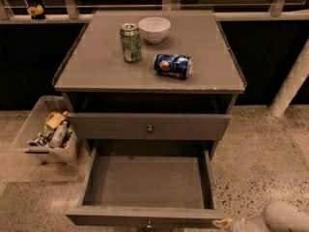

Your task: Close middle drawer

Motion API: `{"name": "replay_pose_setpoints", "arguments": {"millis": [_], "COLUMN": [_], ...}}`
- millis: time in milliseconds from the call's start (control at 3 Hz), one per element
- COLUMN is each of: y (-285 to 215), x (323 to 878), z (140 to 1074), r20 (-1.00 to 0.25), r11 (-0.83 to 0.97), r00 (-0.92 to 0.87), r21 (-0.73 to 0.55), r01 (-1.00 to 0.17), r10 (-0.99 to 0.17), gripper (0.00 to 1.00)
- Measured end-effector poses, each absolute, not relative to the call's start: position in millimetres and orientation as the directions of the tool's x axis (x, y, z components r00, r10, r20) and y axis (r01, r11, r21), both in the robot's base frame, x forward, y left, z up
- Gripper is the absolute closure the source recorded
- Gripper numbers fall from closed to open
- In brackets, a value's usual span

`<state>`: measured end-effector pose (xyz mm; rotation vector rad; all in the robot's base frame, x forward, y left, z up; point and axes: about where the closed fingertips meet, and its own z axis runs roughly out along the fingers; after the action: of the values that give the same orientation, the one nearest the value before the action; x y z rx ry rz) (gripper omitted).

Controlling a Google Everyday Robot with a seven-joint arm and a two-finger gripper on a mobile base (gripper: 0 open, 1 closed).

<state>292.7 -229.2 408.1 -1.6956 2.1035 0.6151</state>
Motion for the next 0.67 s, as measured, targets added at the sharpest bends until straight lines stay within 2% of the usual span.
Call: {"name": "replay_pose_setpoints", "arguments": {"millis": [333, 667], "y": [-238.6, -239.4], "x": [316.8, 322.3], "z": [429.8, 423.4], "r20": [-0.559, -0.557], "r11": [0.199, 0.193], "r00": [-0.199, -0.2], "r21": [0.061, 0.072], "r01": [-0.978, -0.979], "r10": [-0.805, -0.806], "gripper": [0.0, 0.0]}}
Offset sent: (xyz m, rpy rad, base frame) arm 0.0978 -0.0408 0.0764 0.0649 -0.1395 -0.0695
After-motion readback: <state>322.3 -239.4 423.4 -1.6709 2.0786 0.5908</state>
